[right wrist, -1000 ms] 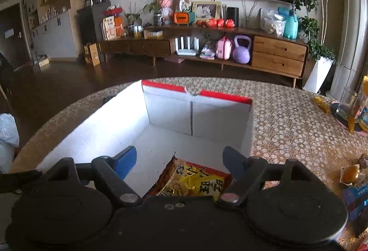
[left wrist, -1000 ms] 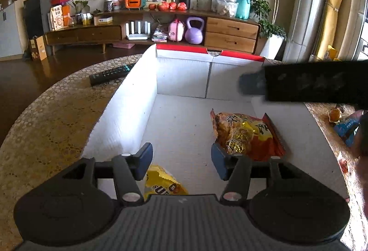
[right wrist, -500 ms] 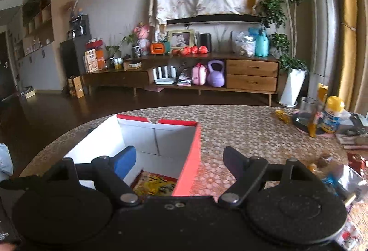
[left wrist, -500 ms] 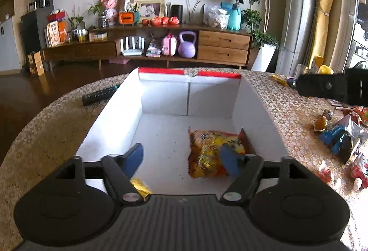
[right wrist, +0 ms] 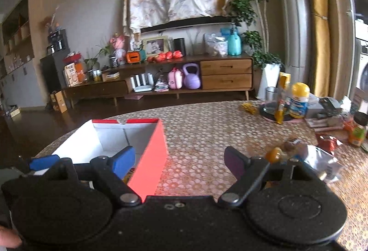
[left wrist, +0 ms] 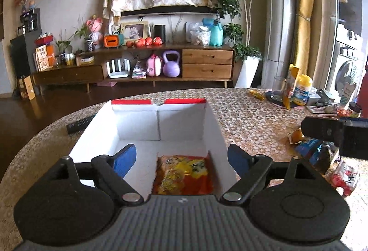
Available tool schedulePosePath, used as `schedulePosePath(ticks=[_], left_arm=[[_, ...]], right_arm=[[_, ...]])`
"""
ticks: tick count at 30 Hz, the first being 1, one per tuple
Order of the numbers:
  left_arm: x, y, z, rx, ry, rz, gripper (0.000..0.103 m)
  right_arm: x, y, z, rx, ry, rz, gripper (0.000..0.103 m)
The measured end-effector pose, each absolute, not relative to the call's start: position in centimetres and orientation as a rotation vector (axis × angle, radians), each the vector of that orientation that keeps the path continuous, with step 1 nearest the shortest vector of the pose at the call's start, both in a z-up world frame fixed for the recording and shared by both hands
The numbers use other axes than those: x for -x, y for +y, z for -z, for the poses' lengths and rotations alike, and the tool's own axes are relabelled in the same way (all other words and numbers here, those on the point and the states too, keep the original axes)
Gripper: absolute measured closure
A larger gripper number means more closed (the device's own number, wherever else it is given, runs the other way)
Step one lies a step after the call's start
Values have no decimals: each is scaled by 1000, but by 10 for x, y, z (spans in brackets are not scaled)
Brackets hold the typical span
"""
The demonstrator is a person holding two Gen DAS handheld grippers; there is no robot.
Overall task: Organize snacks
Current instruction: 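Move both open tools back toward the snack pile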
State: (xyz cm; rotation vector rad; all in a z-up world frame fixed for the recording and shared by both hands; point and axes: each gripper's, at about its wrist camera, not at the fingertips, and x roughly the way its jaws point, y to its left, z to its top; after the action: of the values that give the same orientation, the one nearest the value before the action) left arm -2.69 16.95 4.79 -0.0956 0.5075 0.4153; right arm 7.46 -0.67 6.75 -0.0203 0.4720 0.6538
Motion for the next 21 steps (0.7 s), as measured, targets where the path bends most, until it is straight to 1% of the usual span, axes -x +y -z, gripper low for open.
schedulePosePath(ticks=[1, 3, 10, 13, 21], left_arm=[[25, 165, -49, 93, 504, -409, 11], [23, 157, -50, 88, 490, -393, 8], [9, 128, -53, 52, 486, -325, 6], [3, 115, -51, 43, 485, -298, 4], [-16, 77, -39, 3, 510, -205, 3]], right_arm=[[-75, -11, -66, 16, 473, -644, 18], [-77, -22, -63, 4, 476, -623, 18], [-79, -58, -50, -37, 484, -547, 17], [-80, -73, -44, -48, 485, -511, 15], [-84, -115, -24, -73, 504, -403, 13]])
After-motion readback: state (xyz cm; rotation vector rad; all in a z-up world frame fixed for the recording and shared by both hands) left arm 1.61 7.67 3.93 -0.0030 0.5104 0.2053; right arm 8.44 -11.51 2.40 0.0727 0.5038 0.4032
